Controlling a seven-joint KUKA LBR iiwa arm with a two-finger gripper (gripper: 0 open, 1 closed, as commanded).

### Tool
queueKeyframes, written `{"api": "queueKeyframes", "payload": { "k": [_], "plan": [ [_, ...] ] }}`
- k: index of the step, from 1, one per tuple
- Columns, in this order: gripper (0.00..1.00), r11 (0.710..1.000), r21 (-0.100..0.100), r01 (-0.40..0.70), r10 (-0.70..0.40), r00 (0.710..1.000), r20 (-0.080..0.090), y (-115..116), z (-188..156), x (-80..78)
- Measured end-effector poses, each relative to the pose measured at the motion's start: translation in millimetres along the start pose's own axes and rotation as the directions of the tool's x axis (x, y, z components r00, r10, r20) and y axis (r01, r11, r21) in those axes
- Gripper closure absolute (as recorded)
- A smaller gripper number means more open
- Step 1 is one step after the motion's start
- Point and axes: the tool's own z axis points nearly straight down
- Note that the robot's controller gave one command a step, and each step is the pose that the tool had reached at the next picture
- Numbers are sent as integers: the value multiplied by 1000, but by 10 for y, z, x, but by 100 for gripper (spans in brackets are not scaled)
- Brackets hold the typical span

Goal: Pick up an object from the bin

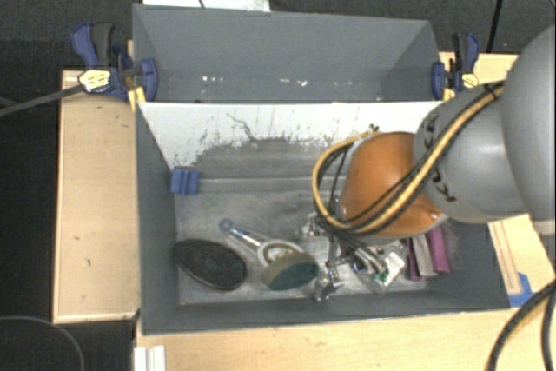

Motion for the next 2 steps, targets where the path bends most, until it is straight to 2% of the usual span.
{"api": "queueKeyframes", "payload": {
  "k": [1,2],
  "plan": [
    [100,1000,0,-1,1,1000,0,0,-10,3],
    [100,1000,-2,5,-5,1000,-5,494,-1744,-84]
  ]
}}
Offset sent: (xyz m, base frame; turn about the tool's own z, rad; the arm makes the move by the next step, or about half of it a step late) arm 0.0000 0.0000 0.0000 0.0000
